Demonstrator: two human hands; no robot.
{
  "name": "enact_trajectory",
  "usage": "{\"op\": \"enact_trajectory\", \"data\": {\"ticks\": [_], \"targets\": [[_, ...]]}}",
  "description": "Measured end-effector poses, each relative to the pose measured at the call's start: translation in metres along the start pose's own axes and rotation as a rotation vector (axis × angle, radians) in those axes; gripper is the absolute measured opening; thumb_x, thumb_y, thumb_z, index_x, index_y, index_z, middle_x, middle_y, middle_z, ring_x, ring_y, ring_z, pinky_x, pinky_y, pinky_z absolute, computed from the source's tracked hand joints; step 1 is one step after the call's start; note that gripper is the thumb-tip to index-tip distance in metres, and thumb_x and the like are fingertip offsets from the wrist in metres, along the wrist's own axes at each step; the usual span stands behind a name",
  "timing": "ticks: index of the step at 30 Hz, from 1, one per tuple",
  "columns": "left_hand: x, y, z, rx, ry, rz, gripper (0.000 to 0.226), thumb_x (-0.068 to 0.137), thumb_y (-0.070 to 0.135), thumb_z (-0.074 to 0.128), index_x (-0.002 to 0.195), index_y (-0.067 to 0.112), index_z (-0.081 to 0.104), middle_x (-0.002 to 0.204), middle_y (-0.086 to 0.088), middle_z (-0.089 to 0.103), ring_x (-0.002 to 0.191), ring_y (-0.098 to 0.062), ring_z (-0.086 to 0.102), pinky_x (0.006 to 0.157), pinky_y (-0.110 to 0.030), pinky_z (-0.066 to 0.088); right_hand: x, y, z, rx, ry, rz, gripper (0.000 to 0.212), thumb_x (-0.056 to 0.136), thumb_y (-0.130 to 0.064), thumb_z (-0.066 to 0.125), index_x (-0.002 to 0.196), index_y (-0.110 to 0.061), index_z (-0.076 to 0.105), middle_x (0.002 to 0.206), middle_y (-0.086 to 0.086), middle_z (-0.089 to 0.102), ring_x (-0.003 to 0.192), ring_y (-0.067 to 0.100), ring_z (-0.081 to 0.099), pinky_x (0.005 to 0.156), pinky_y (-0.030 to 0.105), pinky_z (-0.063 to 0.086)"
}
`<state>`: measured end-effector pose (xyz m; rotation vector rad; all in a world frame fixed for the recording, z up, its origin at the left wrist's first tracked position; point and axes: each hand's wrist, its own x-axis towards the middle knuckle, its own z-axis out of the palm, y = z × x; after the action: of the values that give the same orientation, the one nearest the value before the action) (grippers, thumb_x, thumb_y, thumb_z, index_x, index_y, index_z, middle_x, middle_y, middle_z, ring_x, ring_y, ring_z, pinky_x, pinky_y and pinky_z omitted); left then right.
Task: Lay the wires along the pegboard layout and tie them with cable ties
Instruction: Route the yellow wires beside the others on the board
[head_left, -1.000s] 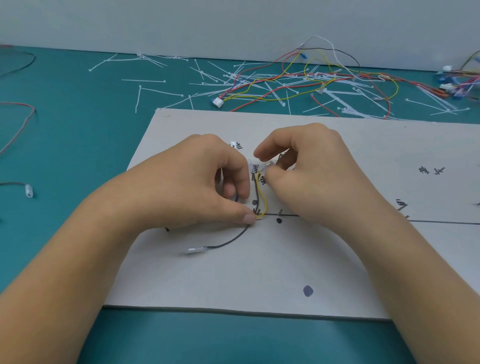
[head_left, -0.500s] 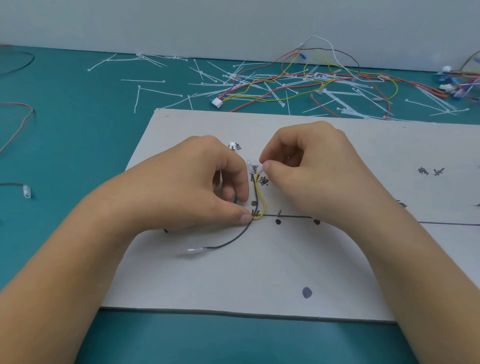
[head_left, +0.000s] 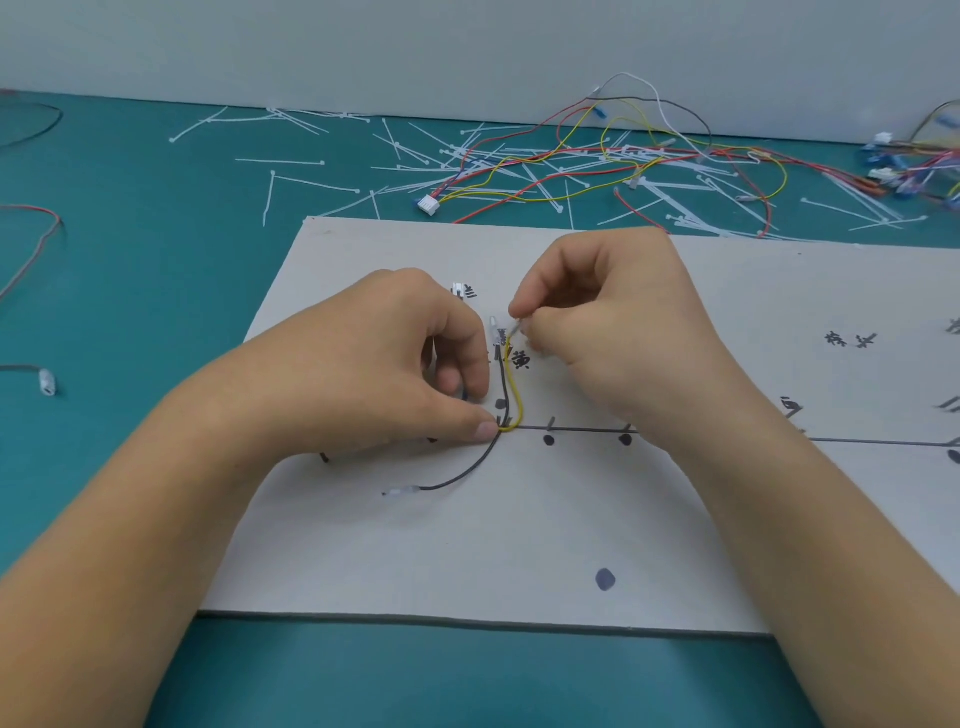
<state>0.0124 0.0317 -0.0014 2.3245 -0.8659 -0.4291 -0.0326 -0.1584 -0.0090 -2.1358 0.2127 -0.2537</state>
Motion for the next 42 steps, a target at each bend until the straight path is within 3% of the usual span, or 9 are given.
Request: {"op": "enact_trajectory", "data": {"ticks": [2,5,17,28,30,33,35,39,42], "targets": [[0.000,0.000,0.000,-0.004,-0.001,0.001,0.023,0.066,0.041,0.092,0.078,0.033,0.075,0.067,0.014,0.068,0.051,-0.002,0.053,0.049,-0.012,0.041,0.001,0.000,0.002,-0.041,0.010,-0.009,0.024,0.073,0.001,0.066,0.066,-0.021,0.072,0.055,-0.007,0.064,0.046,0.002,0.053,0.044,0.014,0.038],[0.001,0.000,0.001,0.000,-0.003,-0.002,0.023,0.065,0.041,0.093,0.078,0.033,0.076,0.067,0.014,0.068,0.052,-0.002,0.054,0.049,-0.013,0.042,0.001,-0.001,0.005,-0.145,0.006,-0.051,0.025,0.073,0.001,0.064,0.067,-0.022,0.072,0.057,-0.008,0.064,0.049,0.001,0.054,0.043,0.009,0.036],[-0.001,-0.001,0.001,0.006,-0.006,0.009,0.024,0.065,0.042,0.092,0.080,0.035,0.075,0.068,0.013,0.068,0.051,-0.002,0.053,0.049,-0.014,0.043,-0.001,-0.002,0.007,-0.307,-0.042,-0.200,0.027,0.077,-0.003,0.064,0.082,-0.024,0.078,0.069,-0.017,0.065,0.073,0.000,0.063,0.062,0.010,0.045],[-0.002,-0.001,-0.001,-0.018,-0.011,0.040,0.026,0.064,0.044,0.094,0.081,0.034,0.076,0.068,0.012,0.068,0.051,-0.003,0.050,0.048,-0.017,0.042,-0.007,-0.006,0.005,-0.279,-0.092,-0.193,0.040,0.072,0.003,0.054,0.089,-0.026,0.077,0.070,-0.022,0.060,0.075,-0.005,0.062,0.057,0.004,0.043],[-0.003,0.000,-0.001,-0.040,-0.018,0.037,0.026,0.064,0.042,0.095,0.081,0.034,0.076,0.066,0.012,0.067,0.052,-0.003,0.049,0.049,-0.019,0.042,-0.008,-0.007,0.005,-0.274,-0.096,-0.197,0.042,0.072,0.003,0.053,0.090,-0.026,0.076,0.074,-0.019,0.063,0.076,-0.001,0.064,0.060,0.008,0.046],[-0.004,0.000,-0.006,-0.084,-0.016,0.039,0.028,0.064,0.047,0.094,0.081,0.033,0.077,0.065,0.011,0.067,0.053,-0.005,0.049,0.052,-0.024,0.044,-0.010,-0.008,0.005,-0.254,-0.083,-0.221,0.045,0.069,0.004,0.051,0.091,-0.026,0.074,0.089,-0.014,0.068,0.087,0.006,0.066,0.074,0.025,0.056],[-0.005,-0.002,-0.013,-0.103,0.035,0.054,0.024,0.067,0.052,0.085,0.081,0.033,0.077,0.062,0.012,0.065,0.053,-0.005,0.047,0.052,-0.026,0.043,-0.012,-0.009,0.002,-0.220,-0.052,-0.229,0.045,0.068,0.002,0.051,0.094,-0.027,0.073,0.097,-0.011,0.069,0.094,0.006,0.064,0.080,0.032,0.057],[-0.007,-0.012,-0.027,-0.093,0.230,0.061,0.021,0.079,0.050,0.074,0.084,0.030,0.078,0.061,0.003,0.064,0.052,-0.016,0.048,0.053,-0.027,0.041,-0.016,-0.014,-0.005,-0.167,-0.001,-0.237,0.044,0.064,-0.010,0.045,0.093,-0.029,0.072,0.102,-0.012,0.069,0.099,0.005,0.064,0.080,0.033,0.057],[-0.009,-0.021,-0.036,-0.041,0.355,0.018,0.019,0.081,0.051,0.071,0.083,0.033,0.077,0.066,0.000,0.070,0.058,-0.027,0.061,0.055,-0.036,0.050,-0.018,-0.016,-0.010,-0.172,-0.009,-0.242,0.041,0.067,-0.006,0.048,0.092,-0.029,0.072,0.100,-0.012,0.068,0.097,0.006,0.064,0.078,0.031,0.056]]}}
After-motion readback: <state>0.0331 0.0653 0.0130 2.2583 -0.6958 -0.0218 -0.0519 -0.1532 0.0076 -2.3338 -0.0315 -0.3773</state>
